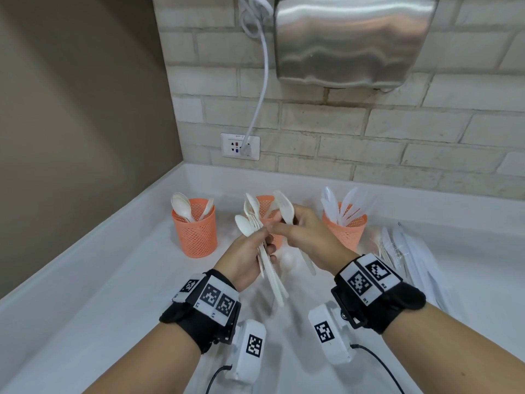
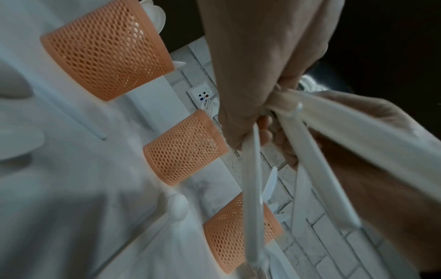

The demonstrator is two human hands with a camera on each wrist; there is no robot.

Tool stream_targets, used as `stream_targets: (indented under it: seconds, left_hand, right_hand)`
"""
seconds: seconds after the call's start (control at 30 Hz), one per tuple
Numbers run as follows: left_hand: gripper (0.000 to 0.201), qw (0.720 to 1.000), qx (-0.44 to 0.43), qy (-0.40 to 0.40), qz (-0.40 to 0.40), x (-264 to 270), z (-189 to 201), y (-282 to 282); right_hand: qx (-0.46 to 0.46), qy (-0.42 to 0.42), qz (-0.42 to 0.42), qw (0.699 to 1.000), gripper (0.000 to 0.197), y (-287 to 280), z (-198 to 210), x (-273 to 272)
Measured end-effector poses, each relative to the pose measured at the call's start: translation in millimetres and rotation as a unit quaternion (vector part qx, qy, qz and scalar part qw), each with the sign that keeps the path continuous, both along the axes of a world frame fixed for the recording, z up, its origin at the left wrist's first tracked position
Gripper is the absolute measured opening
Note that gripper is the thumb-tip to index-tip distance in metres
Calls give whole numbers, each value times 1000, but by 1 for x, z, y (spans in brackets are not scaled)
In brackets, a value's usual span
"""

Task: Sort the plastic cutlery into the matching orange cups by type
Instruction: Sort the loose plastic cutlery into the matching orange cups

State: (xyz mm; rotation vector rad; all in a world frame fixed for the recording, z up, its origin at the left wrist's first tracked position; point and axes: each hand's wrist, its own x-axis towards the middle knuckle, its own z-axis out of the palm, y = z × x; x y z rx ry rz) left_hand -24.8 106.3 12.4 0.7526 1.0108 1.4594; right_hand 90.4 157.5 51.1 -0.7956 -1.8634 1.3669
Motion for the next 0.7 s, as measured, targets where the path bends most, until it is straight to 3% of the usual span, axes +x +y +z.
stream_targets:
  seconds: [0.1, 0.17, 0.27, 0.4, 0.5, 0.7]
  left_hand:
    - [35, 1000, 21, -13, -10, -3, 0, 1]
    - [32, 998, 42, -34, -18, -4, 3, 0]
    - [29, 996, 62, -62, -22, -1, 7, -2]
    - [35, 994, 50, -92, -29, 0, 7, -3]
    - [34, 992, 48, -111, -20, 1, 8, -2]
    - [39, 993, 68, -92, -27, 0, 14, -2]
  right_hand:
    - [13, 7, 32, 999, 19, -3, -4, 3]
    - [41, -63, 72, 995, 21, -7, -10, 3]
    - [82, -116, 51, 989, 9, -4, -16, 2]
    - [78, -118, 56, 988, 10, -1, -14, 3]
    - [92, -131, 43, 986, 24, -4, -18, -1]
    - [18, -74, 66, 995, 24, -3, -17, 1]
